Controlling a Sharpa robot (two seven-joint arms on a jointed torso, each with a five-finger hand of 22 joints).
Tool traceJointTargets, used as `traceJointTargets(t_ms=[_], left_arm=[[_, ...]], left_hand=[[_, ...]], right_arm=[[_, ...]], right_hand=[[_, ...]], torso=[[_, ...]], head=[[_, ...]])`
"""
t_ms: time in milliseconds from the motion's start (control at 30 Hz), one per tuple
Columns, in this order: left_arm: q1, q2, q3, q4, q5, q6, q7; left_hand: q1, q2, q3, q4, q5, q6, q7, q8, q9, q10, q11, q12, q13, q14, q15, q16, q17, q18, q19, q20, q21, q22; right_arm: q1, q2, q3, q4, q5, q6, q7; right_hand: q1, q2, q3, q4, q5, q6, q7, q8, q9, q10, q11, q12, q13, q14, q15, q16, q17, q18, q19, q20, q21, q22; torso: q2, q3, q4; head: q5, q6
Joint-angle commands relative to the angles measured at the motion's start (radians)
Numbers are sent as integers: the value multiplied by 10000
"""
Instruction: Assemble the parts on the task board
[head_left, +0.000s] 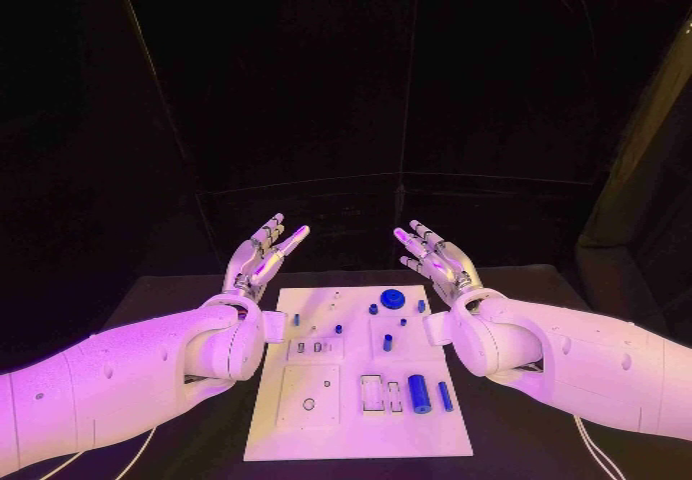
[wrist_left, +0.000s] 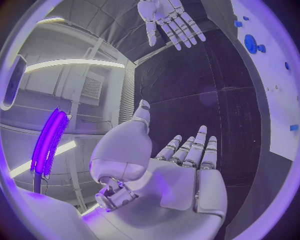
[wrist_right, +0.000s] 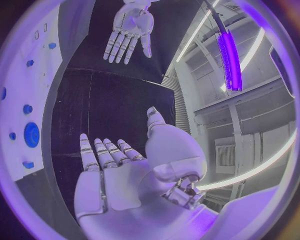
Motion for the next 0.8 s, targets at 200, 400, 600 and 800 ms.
traceJointTargets(t_ms=[200, 400, 600, 800], left_arm=[[87, -29, -87, -314, 485, 1278, 1984], [133, -228, -87, -253, 496, 1541, 2030], [179, -521, -85, 36, 659, 1722, 1955], [195, -762, -84, 229, 688, 2038, 1773]], left_hand=[[148, 79, -38, -72, 66, 155, 1311, 76, 24, 150, 191, 84, 26, 173, 74, 242, 53, 138, 20, 67, 50, 16], [267, 233, 3, -316, 61, 908, 1594, 221, 113, 829, 490, 173, 94, 669, 284, 781, 150, -58, 356, 80, 217, 102], [687, 354, 162, -773, 56, 3358, 1639, 825, 399, 3912, 495, 963, 410, 2306, 79, 1609, 349, 122, 2186, 47, 1018, 532], [900, 461, 324, -1152, 58, 5688, 1549, 1377, 526, 6547, 223, 1577, 472, 3964, -330, 1894, 344, 530, 4523, 30, 2163, 1043]], right_arm=[[47, -79, 22, -397, -1436, 1539, -489], [88, -219, 29, -604, -2703, 1243, -621], [297, -319, 34, -820, -4252, 1270, -865], [616, -339, 38, -1095, -6442, 1445, -1363]], right_hand=[[2278, 75, 249, -1445, 9, 1473, 1676, 334, 206, 2213, 650, 457, 248, 2704, 500, 611, 307, 462, 1561, 89, 876, 567], [3111, -114, 547, -2364, 21, 4374, 1578, 1124, 564, 6323, 377, 1478, 558, 6512, 69, 1570, 536, 1052, 4134, 97, 2176, 1220], [3140, -225, 516, -2708, -435, 6098, 1216, 1382, 593, 7558, 10, 1508, 454, 7928, -335, 1617, 459, 1372, 5252, 11, 2650, 1205], [3372, -156, 542, -3069, -493, 7883, 976, 1641, 619, 8827, -357, 1524, 434, 9448, -840, 1781, 466, 1386, 6704, -518, 3411, 1380]], torso=[[113, -24, -28], [236, -43, -2], [429, -55, -14], [543, 5, 67]], head=[[-76, -87], [-89, -86], [-58, 30], [-84, 0]])
